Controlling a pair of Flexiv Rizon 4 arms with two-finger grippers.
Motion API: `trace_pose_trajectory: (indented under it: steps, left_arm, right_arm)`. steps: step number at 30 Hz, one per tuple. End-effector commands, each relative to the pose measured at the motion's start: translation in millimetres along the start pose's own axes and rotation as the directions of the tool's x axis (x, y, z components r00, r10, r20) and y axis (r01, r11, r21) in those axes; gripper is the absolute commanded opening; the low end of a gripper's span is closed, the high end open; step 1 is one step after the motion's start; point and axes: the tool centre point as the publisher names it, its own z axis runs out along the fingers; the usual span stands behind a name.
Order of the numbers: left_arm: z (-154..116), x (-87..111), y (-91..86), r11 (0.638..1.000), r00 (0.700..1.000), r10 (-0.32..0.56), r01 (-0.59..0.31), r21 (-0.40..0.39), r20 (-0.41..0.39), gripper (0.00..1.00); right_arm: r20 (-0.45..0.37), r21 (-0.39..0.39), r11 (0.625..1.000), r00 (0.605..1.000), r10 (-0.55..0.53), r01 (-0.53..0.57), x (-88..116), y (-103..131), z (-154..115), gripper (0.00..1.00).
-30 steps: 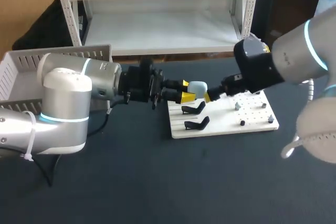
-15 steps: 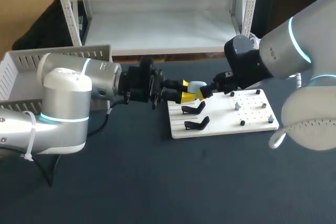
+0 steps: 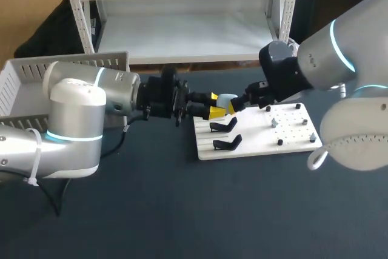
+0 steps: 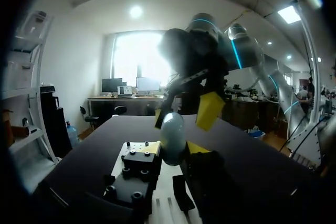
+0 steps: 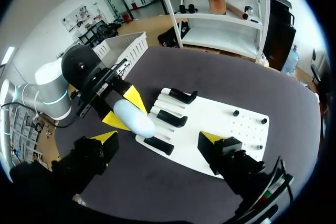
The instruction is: Pick up each earbud case from the left stands, insert the matching earbuds, close the lid, and place the case in the box.
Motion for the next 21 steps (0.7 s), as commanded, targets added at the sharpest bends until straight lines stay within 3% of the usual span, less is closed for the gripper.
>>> trace_pose_trajectory:
  steps: [1, 21]
  left_arm:
    - [-0.4, 0.6, -0.1, 1.000, 1.000, 0.001, -0.001, 0.000, 0.002, 0.00]
    - [-0.4, 0.6, -0.1, 1.000, 1.000, 0.001, -0.001, 0.000, 0.002, 0.00]
  right_arm:
    - [0.002, 0.005, 1.000, 1.000, 0.005, -0.005, -1.5, 0.2, 3.2, 1.00]
    - [0.014, 0.026, 0.999, 1.000, 0.029, -0.029, -8.0, -6.4, 4.9, 1.00]
